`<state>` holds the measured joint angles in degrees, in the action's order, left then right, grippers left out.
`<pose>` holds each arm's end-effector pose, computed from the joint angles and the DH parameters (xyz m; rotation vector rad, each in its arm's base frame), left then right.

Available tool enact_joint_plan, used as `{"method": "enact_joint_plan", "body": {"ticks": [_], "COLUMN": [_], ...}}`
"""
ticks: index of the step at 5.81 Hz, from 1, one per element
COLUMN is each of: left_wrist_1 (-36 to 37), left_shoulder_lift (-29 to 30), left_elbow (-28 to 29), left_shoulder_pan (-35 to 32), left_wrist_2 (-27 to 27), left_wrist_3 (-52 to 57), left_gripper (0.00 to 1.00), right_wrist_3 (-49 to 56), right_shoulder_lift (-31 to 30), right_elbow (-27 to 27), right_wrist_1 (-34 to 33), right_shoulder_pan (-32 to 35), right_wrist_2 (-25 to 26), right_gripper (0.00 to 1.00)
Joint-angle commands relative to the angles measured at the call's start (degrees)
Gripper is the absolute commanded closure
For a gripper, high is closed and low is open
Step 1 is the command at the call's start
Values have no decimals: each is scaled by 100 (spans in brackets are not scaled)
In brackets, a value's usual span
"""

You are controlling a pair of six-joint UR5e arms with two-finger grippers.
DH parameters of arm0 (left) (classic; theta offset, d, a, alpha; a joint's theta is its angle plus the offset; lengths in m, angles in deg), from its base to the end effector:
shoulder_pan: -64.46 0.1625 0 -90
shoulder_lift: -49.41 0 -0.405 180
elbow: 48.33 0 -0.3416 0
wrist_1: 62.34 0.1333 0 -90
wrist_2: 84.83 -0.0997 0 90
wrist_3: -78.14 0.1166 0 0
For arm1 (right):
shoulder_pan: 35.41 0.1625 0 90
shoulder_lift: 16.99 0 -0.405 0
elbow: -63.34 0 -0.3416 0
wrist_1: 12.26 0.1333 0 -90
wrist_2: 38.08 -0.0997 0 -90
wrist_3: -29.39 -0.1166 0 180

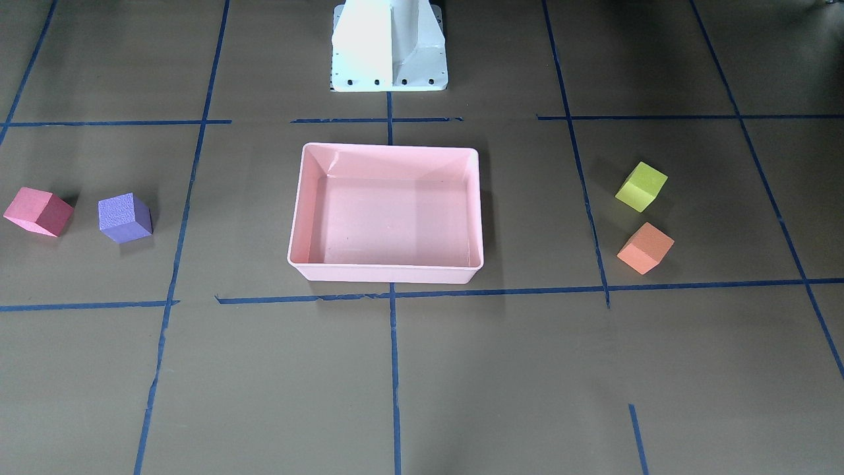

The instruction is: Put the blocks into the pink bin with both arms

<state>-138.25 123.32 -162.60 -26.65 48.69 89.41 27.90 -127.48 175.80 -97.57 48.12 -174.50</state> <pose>-0.0591 -0.3153 0.5974 -0.0158 0.7656 0.1294 0.0138 -0.3115 0.5984 0.0534 -0.8154 -0.1291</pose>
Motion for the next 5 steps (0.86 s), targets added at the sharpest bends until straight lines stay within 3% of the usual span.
{"method": "enact_joint_plan", "body": {"ticks": [1, 3, 4, 5], "left_wrist_1": [-47, -91, -256, -275], "left_shoulder_lift": [114, 106, 106, 106], "left_elbow": [18, 149, 159, 159], "left_shoulder_pan": [14, 14, 14, 14], "left_wrist_2": [24, 313, 323, 323], "left_wrist_3": [-54, 16, 16, 16], "left_gripper": [0, 0, 0, 0], "right_wrist_3": [34, -53, -462, -475], "right_shoulder_lift": [18, 27, 123, 402], "right_elbow": [-13, -22, -57, -162], "right_wrist_1": [111, 111, 390, 1062], "right_shoulder_pan": [-3, -247, -754, -1629], "right_wrist_2": [-52, -43, 18, 654], "right_gripper": [0, 0, 0, 1]}}
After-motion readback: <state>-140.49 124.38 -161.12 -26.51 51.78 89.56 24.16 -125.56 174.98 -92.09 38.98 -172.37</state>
